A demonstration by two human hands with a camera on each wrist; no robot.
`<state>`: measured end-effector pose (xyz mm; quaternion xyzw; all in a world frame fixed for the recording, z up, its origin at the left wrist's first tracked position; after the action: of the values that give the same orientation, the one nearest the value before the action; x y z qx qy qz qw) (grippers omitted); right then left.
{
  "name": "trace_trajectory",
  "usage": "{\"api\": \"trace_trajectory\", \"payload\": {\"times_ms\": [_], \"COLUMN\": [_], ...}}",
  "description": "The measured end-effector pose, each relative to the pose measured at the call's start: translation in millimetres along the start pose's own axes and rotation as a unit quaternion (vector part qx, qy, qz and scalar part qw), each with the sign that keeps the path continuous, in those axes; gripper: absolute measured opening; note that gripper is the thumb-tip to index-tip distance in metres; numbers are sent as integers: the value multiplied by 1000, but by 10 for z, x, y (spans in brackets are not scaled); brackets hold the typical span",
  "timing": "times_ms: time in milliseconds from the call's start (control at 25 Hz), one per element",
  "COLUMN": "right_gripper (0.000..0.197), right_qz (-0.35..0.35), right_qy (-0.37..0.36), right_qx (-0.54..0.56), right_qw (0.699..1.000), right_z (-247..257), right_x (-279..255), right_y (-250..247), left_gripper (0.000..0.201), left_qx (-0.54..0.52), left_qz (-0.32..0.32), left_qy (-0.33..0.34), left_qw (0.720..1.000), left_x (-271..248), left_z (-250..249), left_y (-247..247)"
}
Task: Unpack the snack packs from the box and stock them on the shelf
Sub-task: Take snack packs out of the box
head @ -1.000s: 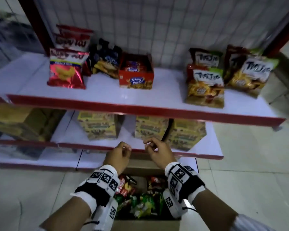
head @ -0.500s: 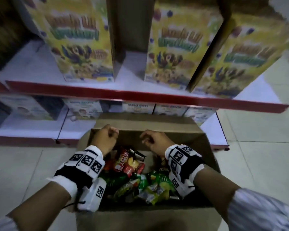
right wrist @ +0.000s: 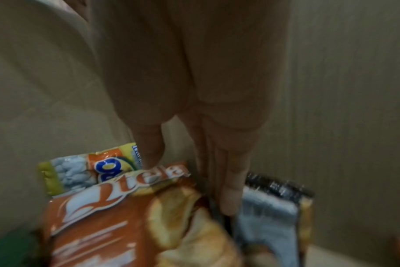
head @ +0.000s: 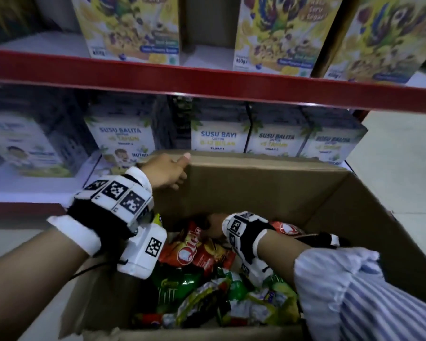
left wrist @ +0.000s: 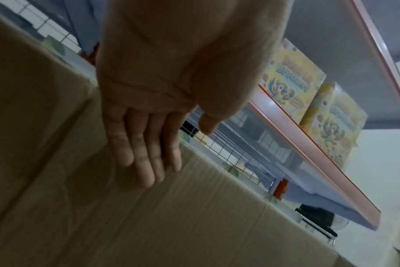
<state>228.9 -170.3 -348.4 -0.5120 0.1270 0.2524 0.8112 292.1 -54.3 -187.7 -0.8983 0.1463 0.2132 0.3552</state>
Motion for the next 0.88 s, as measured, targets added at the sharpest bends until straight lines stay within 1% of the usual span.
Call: {"api": "trace_trajectory", "payload": {"times_ms": [80, 160, 240, 280, 320, 360, 440, 520, 560, 600, 640, 680, 720, 760, 800, 840, 880], "right_gripper": [51, 61, 74, 76, 75, 69, 46, 31, 28, 26, 28, 30, 31, 30, 29, 29, 32], "right_qz": [13, 36, 68, 78, 76, 63, 15, -37, -71, -122, -186, -251, -304, -341, -363, -381, -398], "right_qy": [7, 9, 9, 2, -8, -18, -44, -67, -77, -84, -93, -103, -118, -135, -152, -168, -180], "right_qx": [19, 42, 64, 77, 101, 138, 212, 245, 270, 310, 359, 401, 437, 463, 478, 475, 462], "right_qw": [1000, 998, 996, 994, 992, 988, 976, 966, 957, 939, 910, 875, 838, 807, 785, 775, 772], "right_z": [41, 80, 127, 172, 232, 281, 374, 426, 441, 431, 399, 369, 368, 394, 439, 492, 555], "right_x": [70, 78, 9, -43, -126, -225, -469, -775, -936, -1094, -1238, -1376, -1499, -1587, -1629, -1670, -1711], "right_y": [118, 182, 157, 97, 12, -106, -463, -897, -1118, -1351, -1578, -1769, -1899, -1984, -2023, -2046, -2057], "left_gripper": [57, 56, 53, 51, 51, 52, 58, 59, 62, 69, 78, 84, 83, 75, 71, 69, 72], "left_qx": [17, 36, 49, 57, 65, 72, 79, 77, 56, 24, -6, -26, -41, -59, -88, -131, -184], "left_qz": [4, 0, -9, -12, -11, -6, -1, -20, -34, -46, -54, -50, -27, 8, 53, 98, 133], "left_qy": [0, 7, 11, 12, 12, 13, 22, 55, 78, 103, 126, 145, 158, 160, 155, 153, 157], "left_qw": [1000, 999, 999, 998, 998, 997, 997, 995, 995, 993, 990, 988, 986, 985, 983, 975, 961], "left_x": [-12, 5, -13, -25, -60, -92, -167, -287, -370, -470, -581, -676, -767, -834, -890, -945, -985], "left_z": [21, 74, 103, 106, 100, 83, 8, -126, -207, -291, -368, -423, -469, -499, -520, -564, -612], "left_y": [-11, 10, 32, 32, 31, 24, -60, -253, -377, -495, -576, -597, -546, -436, -295, -143, -12]}}
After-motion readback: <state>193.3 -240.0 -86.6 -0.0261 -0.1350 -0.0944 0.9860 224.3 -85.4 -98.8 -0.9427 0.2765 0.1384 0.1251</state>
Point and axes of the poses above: each hand's wrist, its own x-axis towards the middle knuckle, its own y-axis out of the palm, z = x × y, the point moved 9 cm from there along x, towards the middle knuckle, and after that the axes turned 14 degrees about -y, right-handed, at the moved point
